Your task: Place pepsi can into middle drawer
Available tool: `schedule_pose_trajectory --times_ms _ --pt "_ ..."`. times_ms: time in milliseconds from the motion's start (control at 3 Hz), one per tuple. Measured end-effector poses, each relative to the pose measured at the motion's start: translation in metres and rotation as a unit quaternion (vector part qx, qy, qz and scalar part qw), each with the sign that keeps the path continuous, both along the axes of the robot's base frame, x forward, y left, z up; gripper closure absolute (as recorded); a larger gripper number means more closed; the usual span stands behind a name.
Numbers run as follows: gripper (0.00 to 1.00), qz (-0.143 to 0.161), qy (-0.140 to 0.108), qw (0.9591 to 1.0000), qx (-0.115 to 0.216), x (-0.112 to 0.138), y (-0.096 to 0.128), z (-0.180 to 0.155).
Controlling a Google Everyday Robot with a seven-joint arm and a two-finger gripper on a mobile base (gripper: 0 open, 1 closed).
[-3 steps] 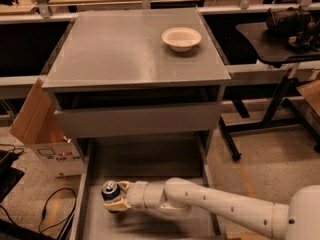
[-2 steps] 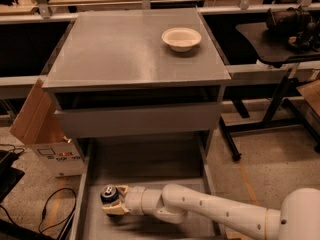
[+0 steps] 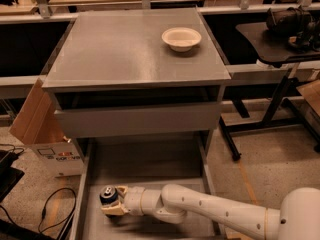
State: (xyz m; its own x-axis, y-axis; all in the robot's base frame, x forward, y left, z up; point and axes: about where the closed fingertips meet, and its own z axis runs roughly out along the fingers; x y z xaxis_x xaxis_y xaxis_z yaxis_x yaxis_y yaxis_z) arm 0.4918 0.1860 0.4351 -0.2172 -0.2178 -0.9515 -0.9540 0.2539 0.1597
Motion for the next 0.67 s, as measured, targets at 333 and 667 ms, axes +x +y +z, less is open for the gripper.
schedule_pose_trajectory --times_ms 333,667 --pt "0.35 0.001 0.000 1.0000 0.001 -0.0008 0.0015 0.0002" --pt "0.12 0.003 0.000 1.0000 0.001 -0.0016 0.0029 0.0004"
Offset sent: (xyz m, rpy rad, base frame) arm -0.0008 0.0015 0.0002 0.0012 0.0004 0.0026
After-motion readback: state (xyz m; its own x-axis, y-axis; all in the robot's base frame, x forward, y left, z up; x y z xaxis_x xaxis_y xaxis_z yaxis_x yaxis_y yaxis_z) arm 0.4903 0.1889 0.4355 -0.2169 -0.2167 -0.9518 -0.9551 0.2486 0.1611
